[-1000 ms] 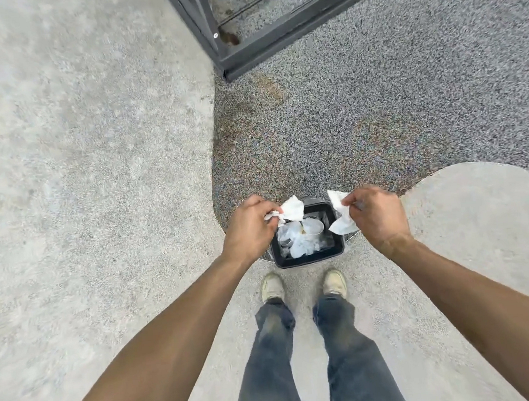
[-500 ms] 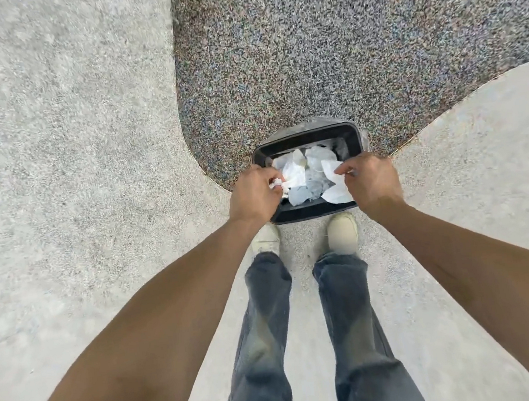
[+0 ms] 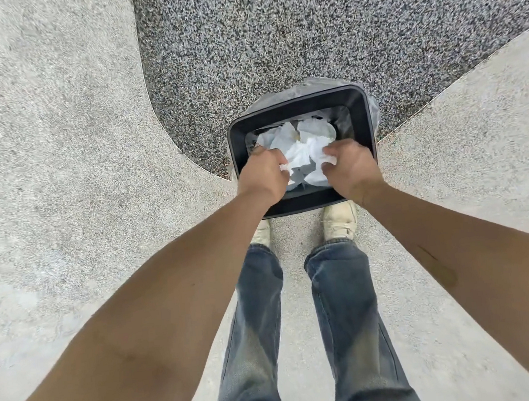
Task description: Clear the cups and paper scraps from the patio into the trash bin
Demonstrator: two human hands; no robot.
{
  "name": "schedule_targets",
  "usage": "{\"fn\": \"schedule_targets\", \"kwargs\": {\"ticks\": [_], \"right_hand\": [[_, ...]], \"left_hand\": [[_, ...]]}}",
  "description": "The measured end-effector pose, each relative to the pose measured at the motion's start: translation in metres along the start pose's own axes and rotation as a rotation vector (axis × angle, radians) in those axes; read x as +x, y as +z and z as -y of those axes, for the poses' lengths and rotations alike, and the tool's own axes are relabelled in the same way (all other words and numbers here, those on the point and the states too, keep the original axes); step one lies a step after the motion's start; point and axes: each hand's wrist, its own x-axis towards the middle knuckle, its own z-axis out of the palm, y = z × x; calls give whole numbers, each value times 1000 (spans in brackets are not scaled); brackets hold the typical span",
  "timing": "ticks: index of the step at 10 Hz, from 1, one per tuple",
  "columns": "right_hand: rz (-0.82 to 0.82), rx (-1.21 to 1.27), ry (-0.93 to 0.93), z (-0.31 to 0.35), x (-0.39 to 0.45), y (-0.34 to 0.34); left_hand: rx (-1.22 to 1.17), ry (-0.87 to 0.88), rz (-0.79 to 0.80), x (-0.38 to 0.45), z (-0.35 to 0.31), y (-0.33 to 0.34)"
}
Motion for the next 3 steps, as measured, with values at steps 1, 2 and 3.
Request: {"fn": "schedule_targets", "kwargs": {"ticks": [1,2,3], "right_hand": [[91,6,-7,-2,2,0],[126,-11,-34,2,-4,-5],[85,-54,-67,9,-19,-18]], "left_hand": [[-4,-2,27,3,0,2],[9,14,28,-2,-1,-2],[20,-2,-2,-16,-5,-14]]}}
